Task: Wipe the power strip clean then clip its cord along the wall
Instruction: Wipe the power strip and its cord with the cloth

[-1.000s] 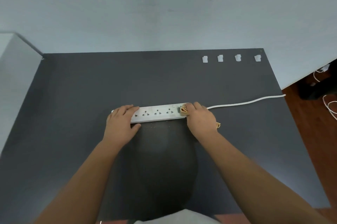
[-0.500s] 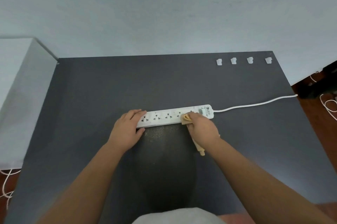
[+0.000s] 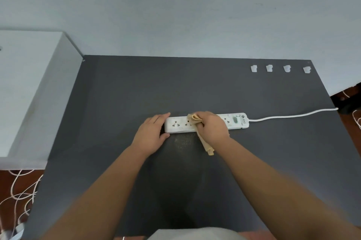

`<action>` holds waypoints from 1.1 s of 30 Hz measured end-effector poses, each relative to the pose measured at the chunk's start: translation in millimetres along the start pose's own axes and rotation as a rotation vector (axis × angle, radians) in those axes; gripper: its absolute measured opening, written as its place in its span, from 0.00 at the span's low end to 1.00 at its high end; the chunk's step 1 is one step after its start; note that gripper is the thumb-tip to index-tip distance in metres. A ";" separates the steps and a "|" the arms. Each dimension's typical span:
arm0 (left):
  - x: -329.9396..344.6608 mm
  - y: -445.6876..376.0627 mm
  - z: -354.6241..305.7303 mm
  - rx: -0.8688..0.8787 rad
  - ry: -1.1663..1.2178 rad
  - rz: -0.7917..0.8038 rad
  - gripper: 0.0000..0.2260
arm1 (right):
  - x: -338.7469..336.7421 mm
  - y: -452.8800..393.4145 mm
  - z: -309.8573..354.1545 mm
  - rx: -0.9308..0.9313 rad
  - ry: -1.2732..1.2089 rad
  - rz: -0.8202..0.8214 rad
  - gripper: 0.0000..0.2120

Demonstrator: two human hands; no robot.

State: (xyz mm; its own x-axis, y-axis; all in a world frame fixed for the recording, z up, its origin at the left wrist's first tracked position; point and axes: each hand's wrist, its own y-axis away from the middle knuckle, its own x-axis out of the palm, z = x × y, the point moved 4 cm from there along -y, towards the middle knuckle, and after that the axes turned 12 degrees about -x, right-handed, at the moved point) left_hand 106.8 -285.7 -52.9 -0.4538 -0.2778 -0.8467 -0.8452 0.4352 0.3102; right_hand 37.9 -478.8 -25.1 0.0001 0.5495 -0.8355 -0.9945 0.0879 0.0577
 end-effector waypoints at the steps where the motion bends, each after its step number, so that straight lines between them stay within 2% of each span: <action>1: 0.2 -0.8 0.5 -0.004 0.013 0.003 0.32 | 2.9 -2.2 4.7 -0.035 0.025 0.015 0.14; 4: 0.8 -1.2 2.7 -0.019 0.056 -0.004 0.34 | 19.8 -6.2 26.3 -0.238 0.080 0.245 0.13; 5: 0.2 -1.3 3.6 -0.024 0.068 -0.007 0.35 | 19.4 -10.4 28.2 -0.238 0.082 0.248 0.13; 8: -1.7 -0.4 4.9 -0.035 0.115 -0.022 0.38 | 17.3 -25.4 26.5 -0.157 0.058 0.099 0.14; 12: -4.1 0.8 6.0 -0.037 0.196 -0.041 0.43 | 33.6 -32.1 55.0 -0.266 0.125 0.265 0.11; 16: -6.4 0.9 7.2 -0.076 0.244 -0.034 0.47 | 28.5 -52.1 53.3 -0.159 0.173 0.180 0.12; 18: -5.7 0.5 8.4 -0.086 0.284 -0.029 0.49 | 31.6 -53.0 62.4 -0.203 0.210 0.243 0.12; 21: -4.7 0.7 10.4 -0.082 0.309 -0.011 0.49 | 33.6 -45.8 71.4 -0.327 0.185 0.441 0.13; 22: -5.4 0.9 9.9 -0.077 0.301 -0.007 0.49 | 29.7 -46.4 67.8 -0.329 0.187 0.448 0.13; 26: -7.1 2.5 7.0 -0.109 0.293 0.003 0.48 | 12.8 -43.8 39.3 -0.165 0.223 0.264 0.14; 29: -6.3 2.8 5.8 -0.102 0.281 0.010 0.47 | 23.5 -21.2 42.9 -0.300 0.196 0.457 0.10; 30: -7.2 3.3 5.3 -0.105 0.269 0.019 0.47 | 21.7 -15.0 42.2 -0.304 0.178 0.463 0.08; 31: -8.1 4.5 4.8 -0.107 0.248 0.021 0.47 | 14.6 -13.1 37.3 -0.247 0.128 0.392 0.05; 33: -11.7 8.8 0.8 -0.097 0.204 -0.037 0.45 | -11.5 -13.9 20.4 -0.001 -0.094 0.117 0.05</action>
State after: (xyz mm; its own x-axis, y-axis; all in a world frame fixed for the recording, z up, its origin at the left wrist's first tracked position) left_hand 104.8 -278.0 -40.6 -0.4615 -0.4640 -0.7561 -0.8810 0.3396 0.3294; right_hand 53.9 -469.4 -5.1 -0.1064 0.6311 -0.7684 -0.9883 0.0174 0.1512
